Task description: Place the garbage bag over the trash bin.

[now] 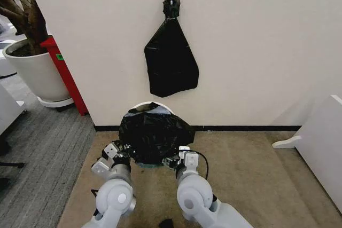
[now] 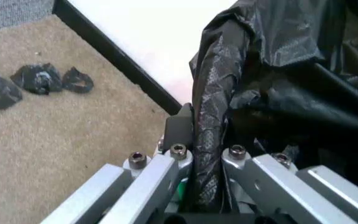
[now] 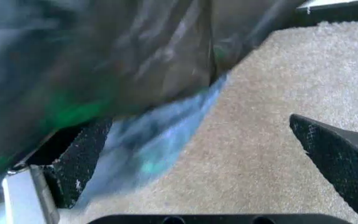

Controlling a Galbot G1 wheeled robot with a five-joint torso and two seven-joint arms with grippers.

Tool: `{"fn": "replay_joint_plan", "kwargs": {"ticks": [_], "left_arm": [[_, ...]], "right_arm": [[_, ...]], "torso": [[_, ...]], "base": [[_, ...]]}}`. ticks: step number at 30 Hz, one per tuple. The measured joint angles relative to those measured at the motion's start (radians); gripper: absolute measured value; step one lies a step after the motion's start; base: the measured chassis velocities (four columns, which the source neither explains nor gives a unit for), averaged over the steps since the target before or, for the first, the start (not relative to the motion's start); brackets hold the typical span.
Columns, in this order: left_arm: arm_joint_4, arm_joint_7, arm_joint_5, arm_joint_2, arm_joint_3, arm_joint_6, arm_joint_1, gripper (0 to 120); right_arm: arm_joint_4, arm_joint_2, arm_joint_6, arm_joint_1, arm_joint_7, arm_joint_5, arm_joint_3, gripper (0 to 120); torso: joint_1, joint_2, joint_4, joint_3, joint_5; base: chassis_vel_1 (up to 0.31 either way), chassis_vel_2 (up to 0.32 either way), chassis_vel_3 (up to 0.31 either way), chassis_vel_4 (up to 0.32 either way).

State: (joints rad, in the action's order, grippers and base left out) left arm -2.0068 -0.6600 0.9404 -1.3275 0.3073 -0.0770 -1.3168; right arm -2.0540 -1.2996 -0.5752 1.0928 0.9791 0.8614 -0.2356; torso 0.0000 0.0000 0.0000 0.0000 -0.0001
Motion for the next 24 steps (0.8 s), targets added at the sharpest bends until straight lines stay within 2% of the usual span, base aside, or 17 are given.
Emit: {"fn": "replay_joint_plan", "kwargs": {"ticks": [6, 8, 10, 12, 13, 15, 18, 21, 22, 24], "left_arm": [[0.053, 0.007, 0.0, 0.0, 0.0, 0.01, 0.033, 1], [0.061, 0.01, -0.002, -0.002, -0.004, 0.011, 0.036, 1], [0.061, 0.016, -0.012, -0.002, -0.01, 0.008, 0.032, 1], [0.055, 0.03, -0.044, 0.006, -0.027, -0.004, 0.011, 1], [0.055, 0.03, -0.044, 0.006, -0.027, -0.004, 0.011, 1], [0.048, 0.041, -0.071, 0.015, -0.043, -0.019, -0.011, 1], [0.04, 0.047, -0.096, 0.021, -0.054, -0.047, -0.032, 1], [0.026, 0.048, -0.116, 0.021, -0.066, -0.091, -0.055, 1], [0.026, 0.048, -0.116, 0.021, -0.066, -0.091, -0.055, 1], [0.02, 0.048, -0.123, 0.021, -0.07, -0.105, -0.065, 1]], "right_arm": [[-0.112, 0.039, -0.019, 0.052, -0.006, -0.009, -0.022, 100], [-0.157, 0.061, -0.023, 0.08, -0.042, -0.065, -0.022, 100], [-0.174, 0.076, -0.008, 0.097, -0.103, -0.16, -0.012, 100], [-0.177, 0.109, 0.053, 0.101, -0.256, -0.361, 0.023, 100], [-0.177, 0.109, 0.053, 0.101, -0.256, -0.361, 0.023, 100], [-0.156, 0.142, 0.098, 0.059, -0.363, -0.495, 0.049, 100], [-0.105, 0.179, 0.134, -0.006, -0.438, -0.615, 0.052, 100], [0.008, 0.222, 0.216, -0.103, -0.522, -0.859, 0.016, 100], [0.008, 0.222, 0.216, -0.103, -0.522, -0.859, 0.016, 100], [0.051, 0.236, 0.248, -0.14, -0.555, -0.948, -0.001, 100]], "torso": [[0.0, 0.0, 0.0001, 0.0, 0.0002], [0.0, 0.0, 0.0, 0.0, 0.0001], [0.0, 0.0, -0.0002, 0.0, 0.0003], [0.0, 0.0, -0.0003, 0.0, 0.0001], [0.0, 0.0, -0.0003, 0.0, 0.0001], [0.0, 0.0, -0.0001, 0.0, 0.0003], [0.0, 0.0, 0.0001, 0.0, 0.0004], [0.0, 0.0, 0.0001, 0.0, 0.0003], [0.0, 0.0, 0.0001, 0.0, 0.0003], [0.0, 0.0, 0.0001, 0.0, 0.0004]], "base": [[0.0, 0.0, 0.0, 0.0], [0.0, 0.0, 0.0, 0.0], [0.0, 0.0, 0.0, 0.0], [0.0, 0.0, 0.0, 0.0], [0.0, 0.0, 0.0, 0.0], [0.0, 0.0, 0.0, 0.0], [0.0, 0.0, 0.0, 0.0], [0.0, 0.0, 0.0, 0.0], [0.0, 0.0, 0.0, 0.0], [0.0, 0.0, 0.0, 0.0]]}}
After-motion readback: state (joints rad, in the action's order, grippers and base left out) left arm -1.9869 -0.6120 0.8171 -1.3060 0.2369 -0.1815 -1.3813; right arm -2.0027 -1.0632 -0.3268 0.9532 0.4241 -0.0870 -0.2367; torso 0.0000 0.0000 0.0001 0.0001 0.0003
